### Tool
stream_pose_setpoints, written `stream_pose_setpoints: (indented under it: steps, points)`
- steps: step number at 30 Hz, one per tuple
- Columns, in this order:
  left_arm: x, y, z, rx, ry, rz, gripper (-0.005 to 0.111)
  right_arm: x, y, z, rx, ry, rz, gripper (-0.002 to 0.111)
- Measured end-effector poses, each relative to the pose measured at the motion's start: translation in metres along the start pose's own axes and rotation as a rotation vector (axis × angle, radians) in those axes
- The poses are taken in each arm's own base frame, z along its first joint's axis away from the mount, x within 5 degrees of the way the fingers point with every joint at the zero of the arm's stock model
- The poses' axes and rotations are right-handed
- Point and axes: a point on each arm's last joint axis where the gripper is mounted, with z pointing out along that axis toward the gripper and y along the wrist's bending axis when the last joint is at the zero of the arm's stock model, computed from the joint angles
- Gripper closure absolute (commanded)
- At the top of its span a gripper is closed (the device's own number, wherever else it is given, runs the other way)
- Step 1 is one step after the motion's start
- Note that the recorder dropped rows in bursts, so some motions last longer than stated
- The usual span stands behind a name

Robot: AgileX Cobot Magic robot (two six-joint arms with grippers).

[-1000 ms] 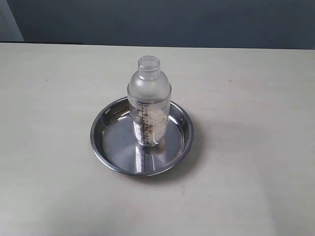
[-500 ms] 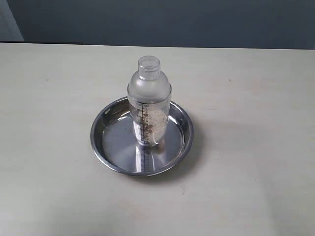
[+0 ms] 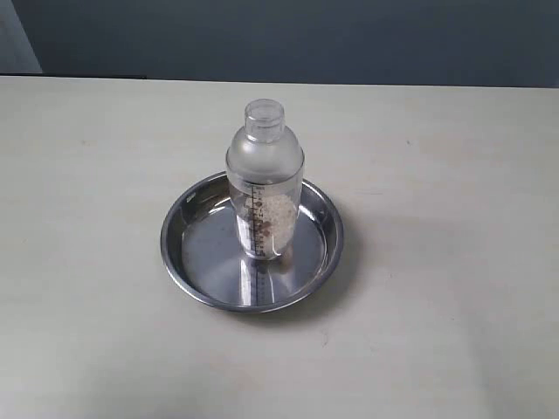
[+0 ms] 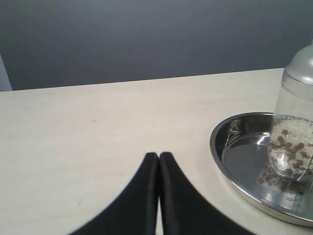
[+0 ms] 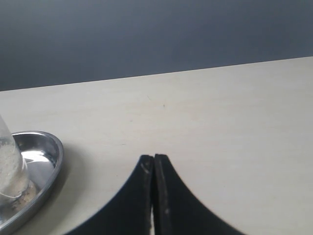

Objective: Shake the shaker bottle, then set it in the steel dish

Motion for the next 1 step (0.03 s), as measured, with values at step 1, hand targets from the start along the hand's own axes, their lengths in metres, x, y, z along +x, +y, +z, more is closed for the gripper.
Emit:
stream_pose_setpoints:
  steps: [1]
  points:
    - [0.0000, 0.0000, 0.0000, 0.000, 0.000, 0.000, 0.106, 0.0000, 0.0000, 0.0000, 0.000, 0.000, 0.000, 0.109]
